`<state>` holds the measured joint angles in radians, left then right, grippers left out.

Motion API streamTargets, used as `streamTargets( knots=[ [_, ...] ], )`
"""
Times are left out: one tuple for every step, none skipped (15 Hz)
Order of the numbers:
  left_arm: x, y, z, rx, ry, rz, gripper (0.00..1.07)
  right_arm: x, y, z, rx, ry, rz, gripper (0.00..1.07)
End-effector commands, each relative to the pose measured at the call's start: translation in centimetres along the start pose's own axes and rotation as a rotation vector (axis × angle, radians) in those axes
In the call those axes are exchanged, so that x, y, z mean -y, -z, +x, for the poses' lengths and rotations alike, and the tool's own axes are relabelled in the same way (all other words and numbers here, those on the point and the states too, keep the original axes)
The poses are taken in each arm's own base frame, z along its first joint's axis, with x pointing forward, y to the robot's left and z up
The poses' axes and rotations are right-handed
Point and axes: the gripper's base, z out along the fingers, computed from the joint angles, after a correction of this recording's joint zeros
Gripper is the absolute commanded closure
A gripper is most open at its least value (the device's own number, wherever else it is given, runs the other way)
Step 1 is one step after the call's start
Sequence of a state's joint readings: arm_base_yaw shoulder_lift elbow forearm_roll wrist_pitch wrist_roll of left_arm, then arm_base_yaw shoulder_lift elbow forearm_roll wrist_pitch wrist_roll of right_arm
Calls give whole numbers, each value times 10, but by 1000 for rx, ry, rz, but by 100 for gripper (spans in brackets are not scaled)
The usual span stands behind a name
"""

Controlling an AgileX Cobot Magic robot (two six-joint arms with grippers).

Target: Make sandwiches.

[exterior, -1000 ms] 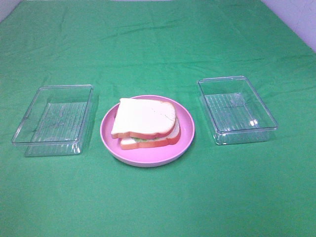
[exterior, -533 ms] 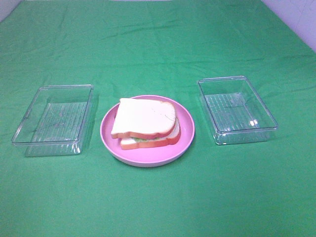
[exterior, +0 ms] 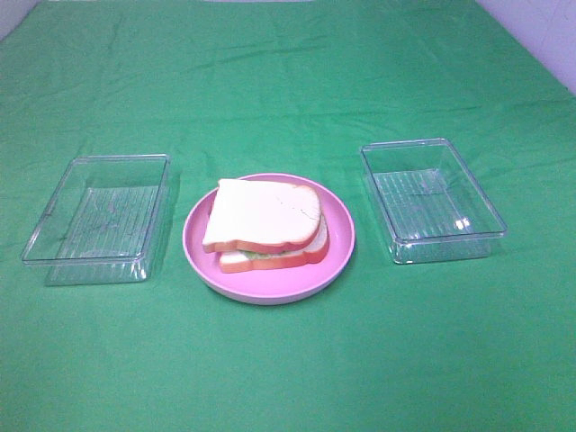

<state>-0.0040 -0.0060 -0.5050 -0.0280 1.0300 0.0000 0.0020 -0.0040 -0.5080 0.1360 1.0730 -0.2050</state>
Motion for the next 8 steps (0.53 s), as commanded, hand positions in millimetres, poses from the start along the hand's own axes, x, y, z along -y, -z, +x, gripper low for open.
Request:
streamTargets(
  knots=[
    [0,1,3,10,2,2,31,0,2,2,27,6,12,31],
    [0,1,3,10,2,2,31,0,2,2,27,6,12,31],
    [0,1,3,10,2,2,31,0,2,2,27,6,12,31],
    [0,1,3,10,2,2,31,0,2,2,27,6,12,31],
    [0,1,3,10,2,2,31,0,2,2,27,6,12,31],
    [0,1,3,10,2,2,31,0,2,2,27,6,12,31],
    [0,1,3,10,2,2,31,0,2,2,27,6,12,31],
    [0,1,3,10,2,2,31,0,2,2,27,6,12,31]
  ],
)
